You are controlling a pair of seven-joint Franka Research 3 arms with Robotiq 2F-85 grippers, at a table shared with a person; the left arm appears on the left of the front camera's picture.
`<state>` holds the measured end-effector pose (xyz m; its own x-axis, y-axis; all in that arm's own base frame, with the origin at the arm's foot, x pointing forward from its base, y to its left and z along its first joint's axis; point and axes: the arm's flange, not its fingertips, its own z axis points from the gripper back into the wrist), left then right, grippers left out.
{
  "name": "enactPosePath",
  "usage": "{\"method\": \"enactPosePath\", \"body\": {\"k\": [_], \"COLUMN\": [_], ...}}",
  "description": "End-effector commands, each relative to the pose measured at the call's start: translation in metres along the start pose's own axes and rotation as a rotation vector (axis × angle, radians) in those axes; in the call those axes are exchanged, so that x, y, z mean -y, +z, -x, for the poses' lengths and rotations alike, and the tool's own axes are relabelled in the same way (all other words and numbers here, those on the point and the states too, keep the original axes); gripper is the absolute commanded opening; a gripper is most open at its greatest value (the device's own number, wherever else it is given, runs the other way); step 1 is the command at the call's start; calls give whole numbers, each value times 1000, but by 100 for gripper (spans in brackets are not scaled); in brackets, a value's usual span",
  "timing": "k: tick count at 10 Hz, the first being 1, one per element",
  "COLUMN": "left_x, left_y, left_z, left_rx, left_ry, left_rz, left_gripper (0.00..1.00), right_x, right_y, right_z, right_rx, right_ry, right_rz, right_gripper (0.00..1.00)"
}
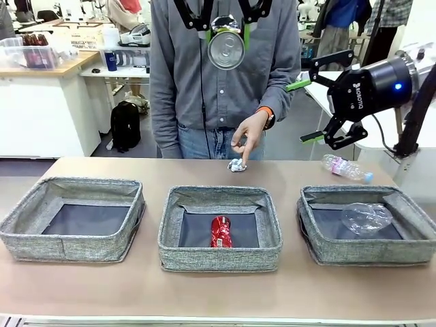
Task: Sort the waste into the appropriate baskets.
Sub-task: Place the picked waste into the Fabric basket indicated by the person.
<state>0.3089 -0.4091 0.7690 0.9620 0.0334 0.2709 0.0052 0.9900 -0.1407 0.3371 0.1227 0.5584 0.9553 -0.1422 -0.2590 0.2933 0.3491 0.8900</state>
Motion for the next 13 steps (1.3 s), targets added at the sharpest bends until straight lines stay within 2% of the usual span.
{"method": "enactPosePath", "body": {"k": [1,4,5,6,8,11,13], "left_x": [-9,0,-5,-13,-36,-54,-63], "left_y": [-3,0,-21,-52,-129,-210,-258], "left_z": [5,0,2,8,26,39,40], "left_rx": [14,0,45,68,37,-24,-41], "left_ry": [-2,0,35,78,81,155,228], "left_rz": [2,0,-48,-98,-142,-15,-46], "left_gripper": [47,47,47,47,47,47,47], "right_x": [-1,-1,-1,-1,-1,-1,-1], "right_y": [-1,-1,-1,-1,-1,-1,-1], "right_z": [-1,-1,-1,-1,-1,-1,-1], "right_rx": [-7,-7,-7,-7,-7,-7,-7], "right_ry": [21,21,21,21,21,21,21], "right_rz": [-29,-29,-29,-29,-29,-29,-29], "right_gripper": [100,100,100,100,100,100,100]}}
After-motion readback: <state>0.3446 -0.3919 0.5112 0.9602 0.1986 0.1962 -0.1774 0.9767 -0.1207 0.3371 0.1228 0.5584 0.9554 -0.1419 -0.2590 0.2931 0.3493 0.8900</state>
